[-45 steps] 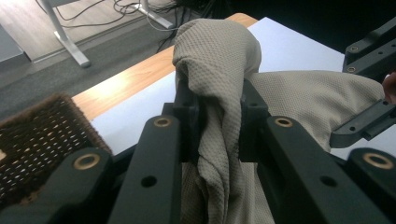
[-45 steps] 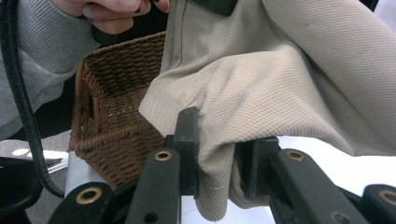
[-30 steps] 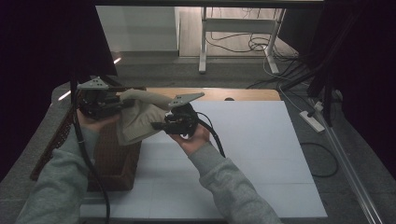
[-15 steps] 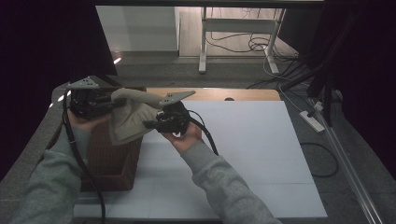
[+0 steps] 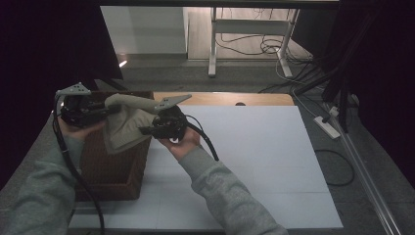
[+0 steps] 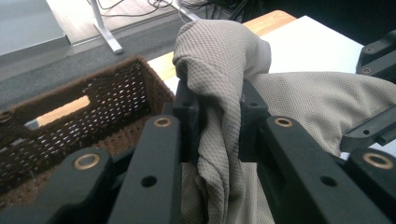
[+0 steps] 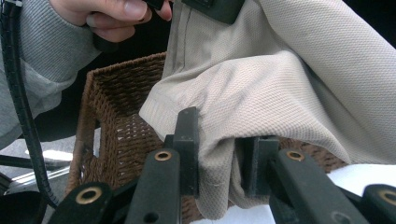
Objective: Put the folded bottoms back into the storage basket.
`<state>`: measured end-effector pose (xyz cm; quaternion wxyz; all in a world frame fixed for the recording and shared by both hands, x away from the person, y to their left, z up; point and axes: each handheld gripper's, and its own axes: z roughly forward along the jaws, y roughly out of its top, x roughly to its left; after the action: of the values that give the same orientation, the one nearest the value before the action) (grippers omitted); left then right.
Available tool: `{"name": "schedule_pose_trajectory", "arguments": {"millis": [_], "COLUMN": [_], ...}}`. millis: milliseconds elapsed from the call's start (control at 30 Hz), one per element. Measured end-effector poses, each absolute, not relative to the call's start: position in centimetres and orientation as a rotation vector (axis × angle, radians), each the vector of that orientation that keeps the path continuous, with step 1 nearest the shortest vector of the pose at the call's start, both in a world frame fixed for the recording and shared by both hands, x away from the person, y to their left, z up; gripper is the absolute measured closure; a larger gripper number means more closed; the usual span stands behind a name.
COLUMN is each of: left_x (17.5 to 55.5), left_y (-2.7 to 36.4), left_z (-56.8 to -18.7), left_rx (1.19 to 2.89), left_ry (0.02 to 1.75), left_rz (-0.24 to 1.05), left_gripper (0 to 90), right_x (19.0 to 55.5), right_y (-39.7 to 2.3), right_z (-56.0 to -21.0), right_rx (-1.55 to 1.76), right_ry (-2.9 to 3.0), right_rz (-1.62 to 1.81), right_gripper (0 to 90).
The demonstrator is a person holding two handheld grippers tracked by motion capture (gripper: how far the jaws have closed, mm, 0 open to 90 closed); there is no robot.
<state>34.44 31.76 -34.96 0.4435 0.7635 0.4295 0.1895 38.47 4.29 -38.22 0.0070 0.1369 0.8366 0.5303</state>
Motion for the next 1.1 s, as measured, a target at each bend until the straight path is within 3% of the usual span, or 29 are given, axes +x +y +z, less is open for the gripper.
{"name": "schedule_pose_trajectory", "arguments": {"millis": [1100], "left_x": [33.7], "left_y": [38.3], "left_z": [-38.1], "left_rx": [1.848], "left_ry": [1.226], "left_rz": [0.45], "left_gripper": [74.5], "right_x": [38.9], "right_y": [11.2], "right_z": [-40.9], "right_rx": [0.409], "right_ry": [2.699], "right_rz": [1.629], "right_gripper": [70.5]}}
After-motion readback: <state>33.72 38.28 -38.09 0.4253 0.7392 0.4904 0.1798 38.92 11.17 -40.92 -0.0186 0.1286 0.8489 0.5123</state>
